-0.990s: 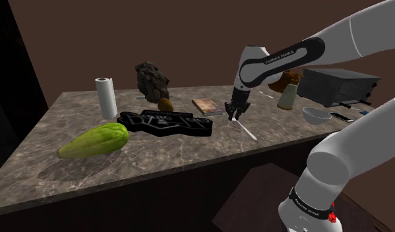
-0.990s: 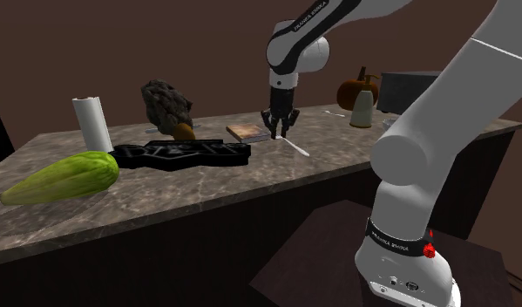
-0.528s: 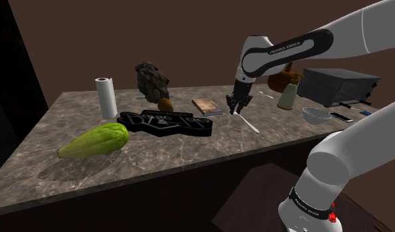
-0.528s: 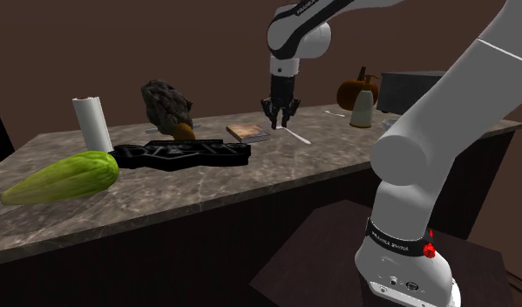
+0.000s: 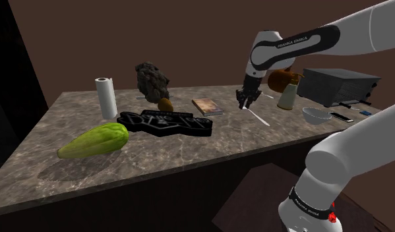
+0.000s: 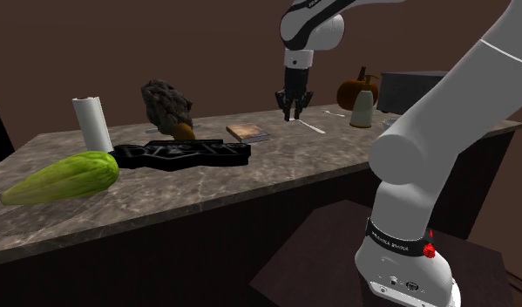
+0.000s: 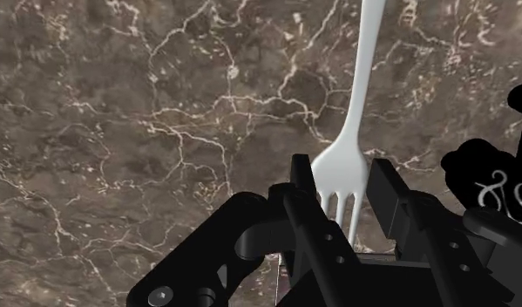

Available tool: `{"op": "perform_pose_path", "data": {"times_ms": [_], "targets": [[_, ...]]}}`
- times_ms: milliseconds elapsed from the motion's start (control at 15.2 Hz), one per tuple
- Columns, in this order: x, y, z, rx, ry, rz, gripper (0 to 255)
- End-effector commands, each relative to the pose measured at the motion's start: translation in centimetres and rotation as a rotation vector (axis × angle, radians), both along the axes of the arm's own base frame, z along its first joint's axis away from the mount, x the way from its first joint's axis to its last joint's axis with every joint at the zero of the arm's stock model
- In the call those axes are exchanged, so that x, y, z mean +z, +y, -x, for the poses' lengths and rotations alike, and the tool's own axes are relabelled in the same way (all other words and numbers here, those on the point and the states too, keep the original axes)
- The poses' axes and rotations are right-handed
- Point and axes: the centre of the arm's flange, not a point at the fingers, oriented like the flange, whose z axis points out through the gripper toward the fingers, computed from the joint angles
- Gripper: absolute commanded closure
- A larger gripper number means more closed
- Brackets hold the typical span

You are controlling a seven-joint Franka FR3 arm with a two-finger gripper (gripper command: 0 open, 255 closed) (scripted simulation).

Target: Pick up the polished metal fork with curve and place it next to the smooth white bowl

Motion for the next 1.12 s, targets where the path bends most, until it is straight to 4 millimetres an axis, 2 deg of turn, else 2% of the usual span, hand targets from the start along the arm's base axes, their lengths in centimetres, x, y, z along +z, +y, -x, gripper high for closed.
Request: {"op": "perform_pose_path", "data": {"times_ms": [0, 1056], "targets": [[0.1, -2.3, 0.7, 0.001, 0.000, 0.000, 255], [0.1, -22.3, 7.5, 0.001, 0.000, 0.000, 255]]}}
